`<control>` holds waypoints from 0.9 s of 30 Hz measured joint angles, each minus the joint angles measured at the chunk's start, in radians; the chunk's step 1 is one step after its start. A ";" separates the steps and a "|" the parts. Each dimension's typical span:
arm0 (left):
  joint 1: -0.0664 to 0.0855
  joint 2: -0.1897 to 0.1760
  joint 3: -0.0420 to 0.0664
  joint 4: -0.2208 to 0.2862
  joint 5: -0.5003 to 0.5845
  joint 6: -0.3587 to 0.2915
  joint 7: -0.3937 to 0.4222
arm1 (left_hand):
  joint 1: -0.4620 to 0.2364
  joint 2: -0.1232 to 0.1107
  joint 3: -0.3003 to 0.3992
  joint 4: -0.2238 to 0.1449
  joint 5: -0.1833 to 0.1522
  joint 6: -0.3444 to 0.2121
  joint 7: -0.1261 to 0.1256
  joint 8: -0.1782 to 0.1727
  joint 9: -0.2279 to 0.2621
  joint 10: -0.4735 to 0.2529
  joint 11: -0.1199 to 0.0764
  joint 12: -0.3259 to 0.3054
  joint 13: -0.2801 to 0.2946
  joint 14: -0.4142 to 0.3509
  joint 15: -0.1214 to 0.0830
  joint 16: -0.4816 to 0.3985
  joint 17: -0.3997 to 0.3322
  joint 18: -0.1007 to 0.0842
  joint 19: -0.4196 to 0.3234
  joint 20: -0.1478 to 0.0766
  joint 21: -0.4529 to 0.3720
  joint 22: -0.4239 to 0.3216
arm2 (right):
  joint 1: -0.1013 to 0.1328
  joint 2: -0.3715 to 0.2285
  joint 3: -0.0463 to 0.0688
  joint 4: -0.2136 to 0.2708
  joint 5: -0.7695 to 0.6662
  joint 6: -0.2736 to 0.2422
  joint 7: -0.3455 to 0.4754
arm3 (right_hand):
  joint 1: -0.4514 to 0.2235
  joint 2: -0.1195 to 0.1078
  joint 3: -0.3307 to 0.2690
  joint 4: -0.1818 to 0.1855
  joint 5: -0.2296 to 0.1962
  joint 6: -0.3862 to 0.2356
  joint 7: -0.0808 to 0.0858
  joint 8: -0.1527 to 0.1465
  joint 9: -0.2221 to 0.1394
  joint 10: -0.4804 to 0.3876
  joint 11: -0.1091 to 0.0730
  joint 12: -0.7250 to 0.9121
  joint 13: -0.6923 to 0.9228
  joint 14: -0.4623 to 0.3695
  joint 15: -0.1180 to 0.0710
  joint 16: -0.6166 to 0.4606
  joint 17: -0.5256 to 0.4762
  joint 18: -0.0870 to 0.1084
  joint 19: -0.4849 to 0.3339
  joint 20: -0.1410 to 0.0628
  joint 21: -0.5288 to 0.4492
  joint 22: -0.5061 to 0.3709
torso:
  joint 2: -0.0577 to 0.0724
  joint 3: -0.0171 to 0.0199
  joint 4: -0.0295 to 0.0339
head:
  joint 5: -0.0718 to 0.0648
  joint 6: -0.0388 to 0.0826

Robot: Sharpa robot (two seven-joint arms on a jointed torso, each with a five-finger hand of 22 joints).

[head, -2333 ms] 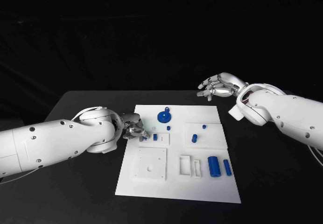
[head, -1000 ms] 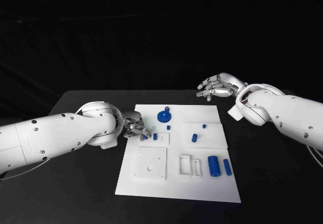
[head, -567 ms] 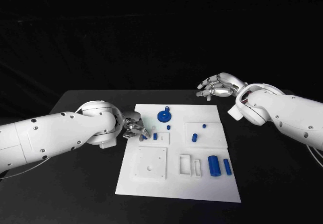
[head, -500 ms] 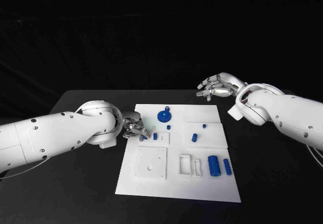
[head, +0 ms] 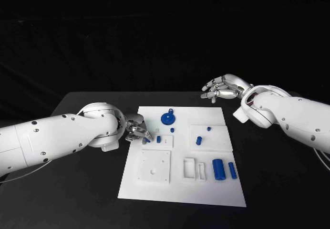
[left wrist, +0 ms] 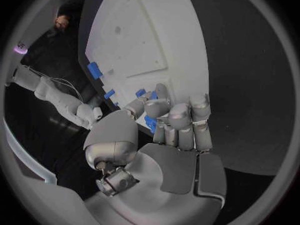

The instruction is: Assemble the parts on the task board

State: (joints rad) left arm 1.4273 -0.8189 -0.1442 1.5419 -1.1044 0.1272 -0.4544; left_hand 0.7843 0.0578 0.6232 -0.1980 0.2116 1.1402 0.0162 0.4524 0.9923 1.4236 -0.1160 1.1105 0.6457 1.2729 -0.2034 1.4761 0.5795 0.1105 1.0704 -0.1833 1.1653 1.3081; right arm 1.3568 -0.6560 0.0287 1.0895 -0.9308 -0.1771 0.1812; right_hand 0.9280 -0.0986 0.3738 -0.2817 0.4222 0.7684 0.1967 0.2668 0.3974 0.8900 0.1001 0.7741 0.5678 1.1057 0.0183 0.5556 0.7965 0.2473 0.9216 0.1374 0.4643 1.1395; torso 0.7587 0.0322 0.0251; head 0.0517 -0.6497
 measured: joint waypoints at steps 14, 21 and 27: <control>0.003 0.017 0.000 -0.022 0.008 0.006 -0.007 | 0.000 0.000 0.002 0.002 -0.027 0.011 0.000 -0.018 0.009 0.001 -0.001 0.000 0.000 0.004 -0.004 0.000 -0.005 -0.002 0.000 0.000 0.000 0.000 | -0.002 -0.001 0.000 0.001 0.000 0.000 0.000 | 0.000 0.000 0.000 0.000 0.000 0.000 0.000 0.000 0.000 0.000 0.000 0.000 0.000 0.000 0.000 0.000 0.001 0.000 0.000 0.000 0.000 0.000 | 0.000 0.0012 -0.0006 | 0.001 0.000; 0.005 0.018 0.001 -0.021 0.008 0.015 -0.013 | 0.000 0.000 0.003 0.003 -0.027 0.011 0.000 -0.018 0.011 -0.001 0.001 0.000 -0.002 0.004 -0.004 0.000 -0.006 -0.003 0.000 0.000 0.000 0.000 | -0.002 -0.004 0.000 0.001 0.000 0.000 0.000 | 0.000 0.000 0.000 0.000 0.000 0.000 0.000 0.000 0.000 0.000 0.000 0.004 -0.001 0.000 0.000 0.000 0.001 0.000 0.000 0.000 0.000 0.001 | 0.000 0.0006 -0.0018 | -0.002 -0.002; 0.005 0.018 0.001 -0.017 0.006 0.017 -0.019 | 0.000 0.000 0.003 0.003 -0.028 0.011 0.000 -0.024 0.012 -0.001 0.001 0.000 -0.001 0.004 -0.004 0.000 -0.006 -0.004 0.000 0.000 0.000 0.000 | -0.002 -0.003 0.000 0.002 0.000 0.000 0.000 | 0.000 0.000 0.000 0.000 0.000 0.000 0.000 0.000 0.000 0.000 0.000 0.004 -0.001 0.000 0.000 0.000 0.001 0.000 0.000 0.000 0.000 0.001 | 0.000 0.0006 -0.0017 | -0.004 -0.003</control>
State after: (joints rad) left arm 1.4327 -0.8010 -0.1427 1.5253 -1.0982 0.1440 -0.4732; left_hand 0.7843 0.0578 0.6262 -0.1952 0.1831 1.1512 0.0159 0.4286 1.0042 1.4228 -0.1152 1.1105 0.6442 1.2765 -0.2070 1.4761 0.5739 0.1063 1.0705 -0.1833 1.1653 1.3077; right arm 1.3551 -0.6595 0.0287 1.0913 -0.9307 -0.1768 0.1815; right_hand 0.9280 -0.0986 0.3738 -0.2817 0.4221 0.7689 0.1962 0.2667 0.3975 0.8900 0.1001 0.7782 0.5664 1.1057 0.0183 0.5557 0.7980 0.2472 0.9216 0.1374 0.4644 1.1402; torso 0.7591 0.0328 0.0234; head 0.0479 -0.6532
